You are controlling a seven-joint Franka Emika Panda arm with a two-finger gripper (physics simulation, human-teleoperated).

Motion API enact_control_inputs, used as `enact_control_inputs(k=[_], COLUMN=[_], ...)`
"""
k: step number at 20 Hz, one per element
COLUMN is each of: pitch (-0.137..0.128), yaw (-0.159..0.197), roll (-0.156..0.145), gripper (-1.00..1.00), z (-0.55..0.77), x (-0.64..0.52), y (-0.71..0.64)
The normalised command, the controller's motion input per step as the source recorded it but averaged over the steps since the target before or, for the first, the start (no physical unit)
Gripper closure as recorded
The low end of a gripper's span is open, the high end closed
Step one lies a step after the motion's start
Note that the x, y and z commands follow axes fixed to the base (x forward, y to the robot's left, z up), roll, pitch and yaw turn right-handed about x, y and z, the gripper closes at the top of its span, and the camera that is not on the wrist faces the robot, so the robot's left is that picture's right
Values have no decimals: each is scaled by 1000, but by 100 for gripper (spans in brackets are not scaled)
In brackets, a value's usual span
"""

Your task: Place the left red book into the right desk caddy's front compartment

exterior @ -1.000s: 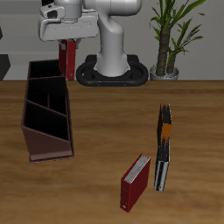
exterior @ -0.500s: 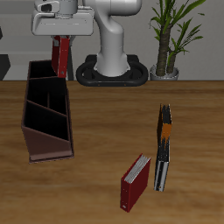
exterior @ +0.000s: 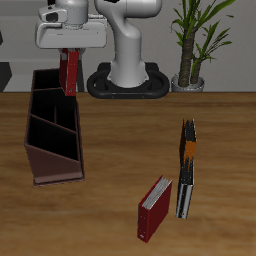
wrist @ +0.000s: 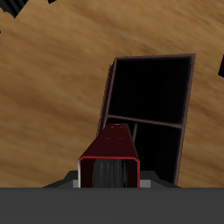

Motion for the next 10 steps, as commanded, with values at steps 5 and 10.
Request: enact_control_inputs(k=[5,10], pitch=[6,19], yaw=[-23,-9], roll=[-10,8], gripper=[100,100], z=[-171,-142], x=[51,-25], y=[-31,33])
